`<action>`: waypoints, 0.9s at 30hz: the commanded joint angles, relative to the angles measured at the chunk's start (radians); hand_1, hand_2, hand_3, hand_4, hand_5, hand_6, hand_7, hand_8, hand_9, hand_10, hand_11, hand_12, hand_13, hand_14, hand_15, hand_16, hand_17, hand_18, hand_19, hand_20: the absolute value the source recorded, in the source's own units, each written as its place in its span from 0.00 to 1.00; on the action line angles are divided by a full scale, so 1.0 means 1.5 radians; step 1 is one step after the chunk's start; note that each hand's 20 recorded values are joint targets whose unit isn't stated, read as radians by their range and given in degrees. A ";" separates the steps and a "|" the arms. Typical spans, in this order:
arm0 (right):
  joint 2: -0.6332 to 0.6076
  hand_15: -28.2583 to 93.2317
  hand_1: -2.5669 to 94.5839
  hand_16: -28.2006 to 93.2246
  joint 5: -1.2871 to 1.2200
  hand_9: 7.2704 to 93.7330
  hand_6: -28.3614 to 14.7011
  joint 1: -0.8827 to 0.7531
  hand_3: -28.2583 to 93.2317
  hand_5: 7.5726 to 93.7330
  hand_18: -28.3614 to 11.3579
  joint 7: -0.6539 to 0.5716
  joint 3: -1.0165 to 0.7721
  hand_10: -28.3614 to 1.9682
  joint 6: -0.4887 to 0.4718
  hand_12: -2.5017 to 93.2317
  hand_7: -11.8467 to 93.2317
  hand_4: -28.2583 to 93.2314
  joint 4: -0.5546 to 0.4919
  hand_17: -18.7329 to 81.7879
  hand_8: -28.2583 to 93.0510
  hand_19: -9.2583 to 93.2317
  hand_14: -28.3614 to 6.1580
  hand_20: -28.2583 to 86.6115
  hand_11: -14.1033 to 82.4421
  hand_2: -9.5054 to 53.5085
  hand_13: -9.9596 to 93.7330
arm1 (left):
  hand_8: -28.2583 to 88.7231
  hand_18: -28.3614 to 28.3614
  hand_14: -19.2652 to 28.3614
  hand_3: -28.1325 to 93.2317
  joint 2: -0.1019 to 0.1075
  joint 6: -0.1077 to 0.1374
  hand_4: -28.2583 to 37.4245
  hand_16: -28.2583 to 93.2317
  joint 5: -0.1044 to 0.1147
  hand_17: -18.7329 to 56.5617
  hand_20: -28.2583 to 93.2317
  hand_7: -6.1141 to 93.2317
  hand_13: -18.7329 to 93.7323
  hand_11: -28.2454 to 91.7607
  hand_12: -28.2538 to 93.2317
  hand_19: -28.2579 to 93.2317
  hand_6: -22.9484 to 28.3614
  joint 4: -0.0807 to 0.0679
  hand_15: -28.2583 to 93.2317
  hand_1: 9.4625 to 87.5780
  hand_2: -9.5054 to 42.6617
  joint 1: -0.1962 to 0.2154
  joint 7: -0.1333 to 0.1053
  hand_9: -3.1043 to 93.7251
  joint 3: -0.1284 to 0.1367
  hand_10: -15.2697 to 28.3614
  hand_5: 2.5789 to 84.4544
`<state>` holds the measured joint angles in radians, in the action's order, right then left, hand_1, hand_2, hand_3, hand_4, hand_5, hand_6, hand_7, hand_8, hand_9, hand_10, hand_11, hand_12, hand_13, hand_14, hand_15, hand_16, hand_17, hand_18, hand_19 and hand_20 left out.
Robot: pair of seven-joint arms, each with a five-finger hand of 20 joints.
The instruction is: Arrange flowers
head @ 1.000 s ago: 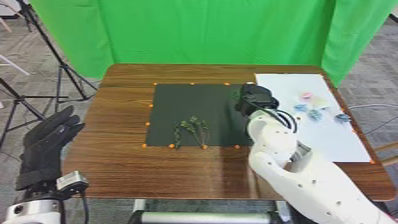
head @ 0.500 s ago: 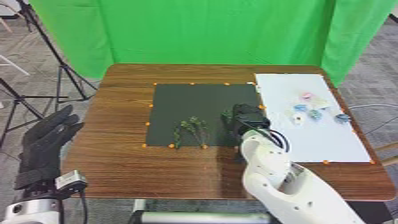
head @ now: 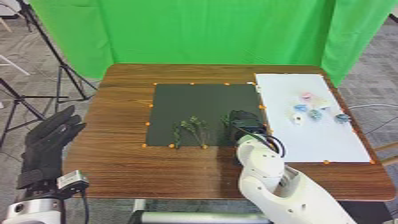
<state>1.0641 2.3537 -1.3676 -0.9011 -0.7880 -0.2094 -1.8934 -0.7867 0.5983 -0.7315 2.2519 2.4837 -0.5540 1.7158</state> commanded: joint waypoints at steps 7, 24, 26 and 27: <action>0.010 0.87 0.40 0.45 0.002 0.83 0.55 -0.020 0.86 0.85 0.09 -0.016 -0.015 0.38 -0.020 0.32 0.39 0.06 -0.011 0.58 0.28 1.00 0.54 0.22 0.71 0.12 0.86 | 0.15 0.86 0.94 0.91 -0.003 -0.007 0.13 0.10 -0.002 0.10 0.27 0.22 0.35 0.54 0.29 0.69 0.64 0.001 0.74 0.21 0.29 0.010 0.005 0.36 0.005 0.79 0.44; 0.001 0.87 0.30 0.45 0.024 0.73 0.41 -0.014 0.84 0.76 0.01 -0.035 -0.012 0.19 -0.044 0.32 0.39 0.08 -0.033 0.56 0.18 1.00 0.43 0.17 0.72 0.18 0.82 | 0.15 0.87 0.94 0.92 -0.004 -0.001 0.14 0.10 0.001 0.10 0.27 0.22 0.35 0.54 0.29 0.69 0.64 0.007 0.74 0.21 0.29 0.023 0.003 0.36 0.011 0.79 0.44; -0.015 0.88 0.28 0.45 0.027 0.70 0.37 -0.008 0.83 0.73 0.00 -0.036 -0.007 0.15 -0.027 0.32 0.37 0.08 -0.043 0.56 0.18 1.00 0.41 0.16 0.72 0.20 0.81 | 0.15 0.87 0.95 0.92 -0.006 -0.001 0.14 0.10 -0.001 0.10 0.27 0.22 0.35 0.54 0.29 0.69 0.64 0.007 0.74 0.21 0.29 0.022 0.003 0.36 0.010 0.79 0.44; -0.024 0.88 0.27 0.45 0.029 0.68 0.35 0.001 0.83 0.71 0.00 -0.038 0.002 0.13 -0.013 0.32 0.36 0.08 -0.044 0.56 0.18 1.00 0.39 0.14 0.72 0.21 0.80 | 0.15 0.87 0.95 0.92 -0.004 0.001 0.13 0.10 0.003 0.10 0.27 0.22 0.35 0.54 0.29 0.69 0.64 0.007 0.74 0.21 0.29 0.024 0.000 0.36 0.009 0.79 0.44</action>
<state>1.0749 2.3732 -1.3889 -0.9436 -0.8050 -0.2774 -1.9330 -0.7858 0.5983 -0.7312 2.2534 2.4927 -0.5503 1.7263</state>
